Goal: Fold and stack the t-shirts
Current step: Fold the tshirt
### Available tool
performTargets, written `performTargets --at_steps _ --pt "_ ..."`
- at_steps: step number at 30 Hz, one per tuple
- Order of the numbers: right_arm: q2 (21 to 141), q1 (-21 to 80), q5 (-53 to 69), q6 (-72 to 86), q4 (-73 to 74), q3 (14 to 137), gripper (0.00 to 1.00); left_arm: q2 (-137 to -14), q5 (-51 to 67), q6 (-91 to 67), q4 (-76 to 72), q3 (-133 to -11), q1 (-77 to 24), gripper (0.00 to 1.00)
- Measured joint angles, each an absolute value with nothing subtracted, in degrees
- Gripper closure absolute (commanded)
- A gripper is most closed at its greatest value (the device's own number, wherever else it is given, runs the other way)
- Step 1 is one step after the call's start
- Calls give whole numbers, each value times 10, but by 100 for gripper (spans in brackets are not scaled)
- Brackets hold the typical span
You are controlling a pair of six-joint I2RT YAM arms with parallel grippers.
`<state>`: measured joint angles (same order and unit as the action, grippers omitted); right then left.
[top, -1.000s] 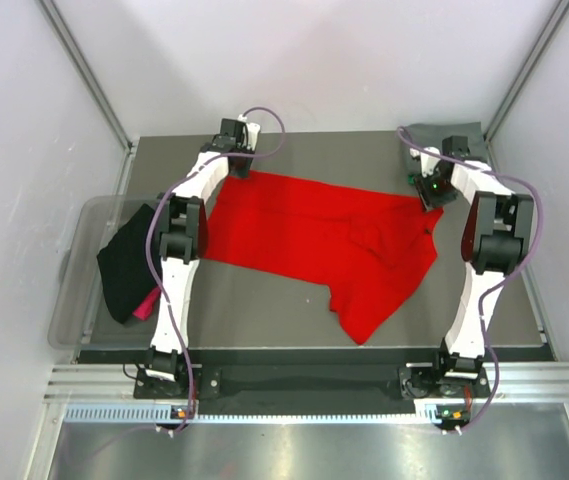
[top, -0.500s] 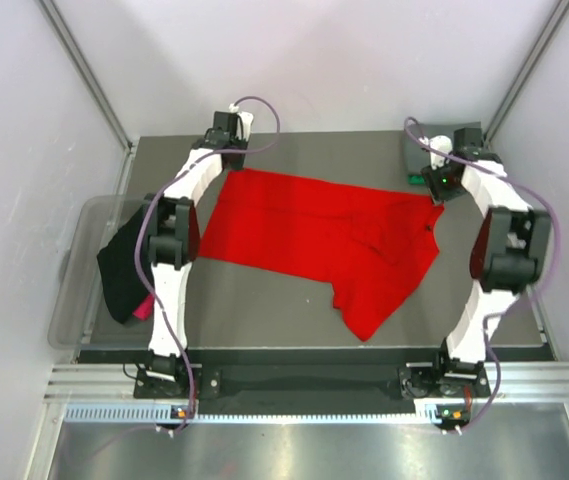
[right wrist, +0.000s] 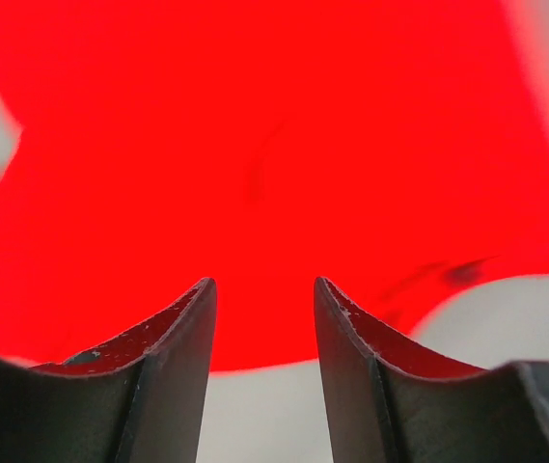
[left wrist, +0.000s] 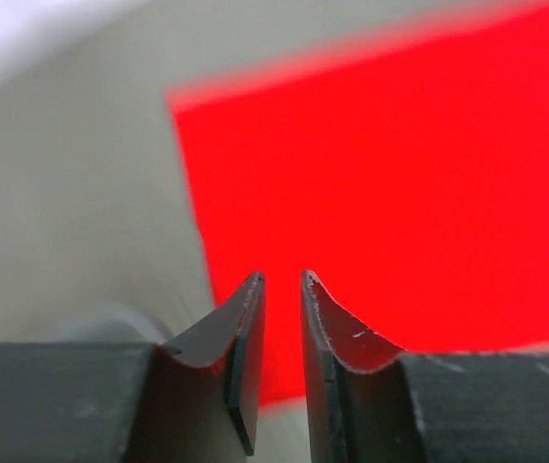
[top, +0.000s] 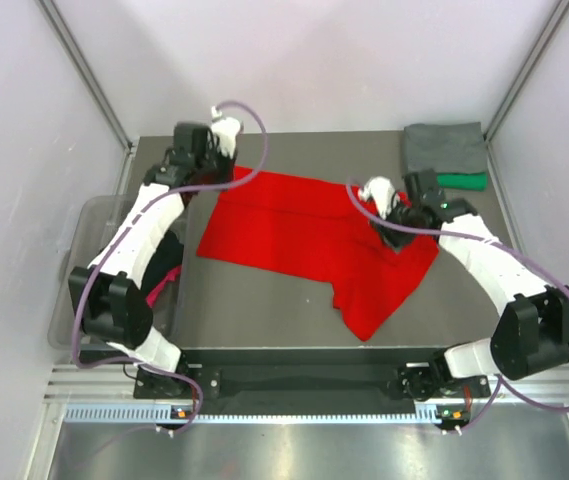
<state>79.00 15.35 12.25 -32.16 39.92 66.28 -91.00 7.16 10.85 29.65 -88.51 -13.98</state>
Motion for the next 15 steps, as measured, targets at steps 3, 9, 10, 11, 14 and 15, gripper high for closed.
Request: performTargets --at_steps 3,9,10,11,14,15 --pt "786 164 125 -321 412 588 58 -903 84 124 323 -792 -140 72" --pt "807 163 127 -317 387 595 61 -891 103 132 366 -682 -139 71" --pt "821 164 128 -316 381 612 61 -886 105 132 367 -678 -139 71" --pt "836 164 131 -314 374 628 61 -880 107 132 366 -676 -139 71" --pt "898 168 138 -309 355 685 62 -862 107 132 363 -676 -139 71" --pt "917 171 139 -308 356 701 62 -857 107 132 362 -676 -139 71"
